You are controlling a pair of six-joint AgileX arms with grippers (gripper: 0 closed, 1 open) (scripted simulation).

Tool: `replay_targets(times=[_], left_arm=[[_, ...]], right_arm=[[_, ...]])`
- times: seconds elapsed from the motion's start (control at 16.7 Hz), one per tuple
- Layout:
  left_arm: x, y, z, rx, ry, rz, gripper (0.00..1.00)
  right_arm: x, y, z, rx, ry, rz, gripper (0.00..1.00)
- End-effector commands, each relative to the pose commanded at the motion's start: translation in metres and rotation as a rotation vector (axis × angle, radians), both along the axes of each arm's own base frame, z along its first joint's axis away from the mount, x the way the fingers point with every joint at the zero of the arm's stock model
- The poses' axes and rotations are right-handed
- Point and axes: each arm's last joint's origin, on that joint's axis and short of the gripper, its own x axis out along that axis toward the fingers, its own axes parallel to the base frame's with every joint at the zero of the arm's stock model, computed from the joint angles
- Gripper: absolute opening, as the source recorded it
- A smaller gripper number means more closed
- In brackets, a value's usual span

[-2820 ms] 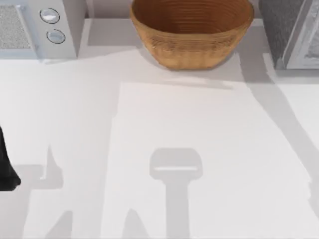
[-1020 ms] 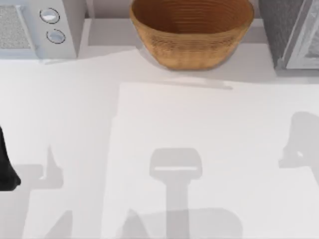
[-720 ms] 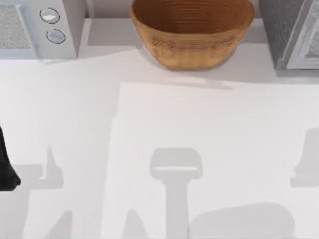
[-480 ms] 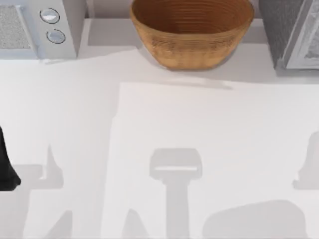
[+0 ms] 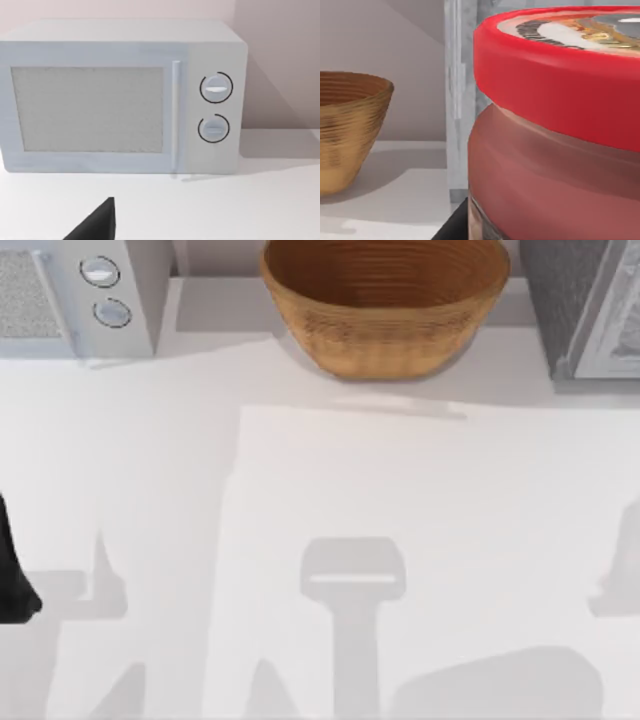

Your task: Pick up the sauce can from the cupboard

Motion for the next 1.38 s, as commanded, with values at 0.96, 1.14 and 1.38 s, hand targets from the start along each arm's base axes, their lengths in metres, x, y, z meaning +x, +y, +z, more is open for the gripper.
replay_targets(times=[0.96,1.14,1.38], left_arm=[[0.000,0.000,0.000,0.000,0.000,0.000,1.00],[0.000,0.000,0.000,0.000,0.000,0.000,1.00],[0.000,0.000,0.000,0.000,0.000,0.000,1.00]], right_arm=[[-0.221,0.097,0.327,-0.973,-0.568,-1.062,0.00],[-0.261,0.193,0.353,-1.275,-0.564,-1.431,0.00],[-0.252,0.338,0.336,-1.673,-0.459,-1.970,0.00]])
